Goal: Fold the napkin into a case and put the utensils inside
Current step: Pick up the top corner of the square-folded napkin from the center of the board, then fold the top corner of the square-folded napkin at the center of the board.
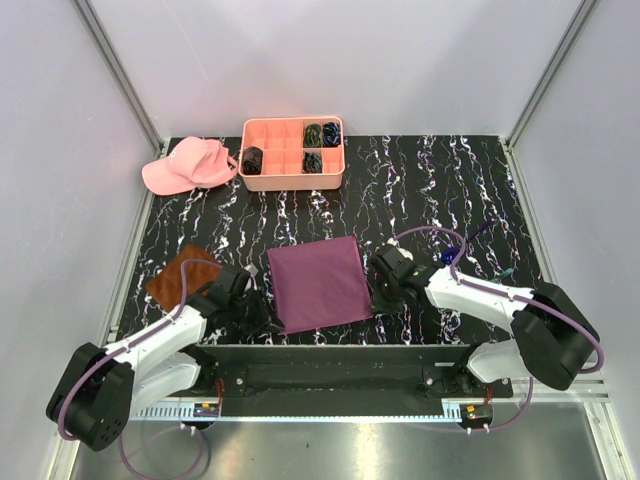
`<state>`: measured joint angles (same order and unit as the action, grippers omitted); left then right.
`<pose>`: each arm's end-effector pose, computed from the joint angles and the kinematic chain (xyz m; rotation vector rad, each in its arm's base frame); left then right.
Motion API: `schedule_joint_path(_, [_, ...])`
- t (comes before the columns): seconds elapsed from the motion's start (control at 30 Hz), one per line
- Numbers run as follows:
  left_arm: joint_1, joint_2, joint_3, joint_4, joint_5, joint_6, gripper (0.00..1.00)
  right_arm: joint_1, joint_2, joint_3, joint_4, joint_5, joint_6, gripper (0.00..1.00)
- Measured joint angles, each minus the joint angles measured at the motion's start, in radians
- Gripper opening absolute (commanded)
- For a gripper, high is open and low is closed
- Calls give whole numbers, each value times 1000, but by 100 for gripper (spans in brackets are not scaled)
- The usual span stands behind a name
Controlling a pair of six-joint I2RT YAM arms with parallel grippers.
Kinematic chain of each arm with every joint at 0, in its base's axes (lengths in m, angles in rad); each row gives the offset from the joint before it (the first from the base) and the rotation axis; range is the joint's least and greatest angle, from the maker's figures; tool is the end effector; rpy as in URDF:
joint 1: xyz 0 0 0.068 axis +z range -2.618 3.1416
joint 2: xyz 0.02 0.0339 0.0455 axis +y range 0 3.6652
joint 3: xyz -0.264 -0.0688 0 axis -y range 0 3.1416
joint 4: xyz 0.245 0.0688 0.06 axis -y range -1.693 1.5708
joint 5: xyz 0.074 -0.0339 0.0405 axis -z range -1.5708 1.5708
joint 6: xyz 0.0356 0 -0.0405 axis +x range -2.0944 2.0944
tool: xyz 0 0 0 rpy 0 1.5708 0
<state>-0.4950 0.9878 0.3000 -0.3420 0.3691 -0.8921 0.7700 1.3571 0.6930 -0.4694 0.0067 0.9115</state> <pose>0.1323 -0.0860 0.1328 -0.4129 2.7918 -0.9042 0.1727 0.1671 0.1685 0.2007 2.8019 0.4588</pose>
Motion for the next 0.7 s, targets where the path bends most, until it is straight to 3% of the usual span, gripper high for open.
schedule_joint_path(0.07, [0, -2, 0, 0, 0, 0, 24, 0, 2, 1, 0, 0, -2, 0])
schedule_joint_path(0.33, [0, -30, 0, 0, -7, 0, 23, 0, 49, 57, -1, -30, -72, 0])
schedule_joint_path(0.7, [0, -22, -28, 23, -8, -13, 20, 11, 463, 550, 98, -202, -202, 0])
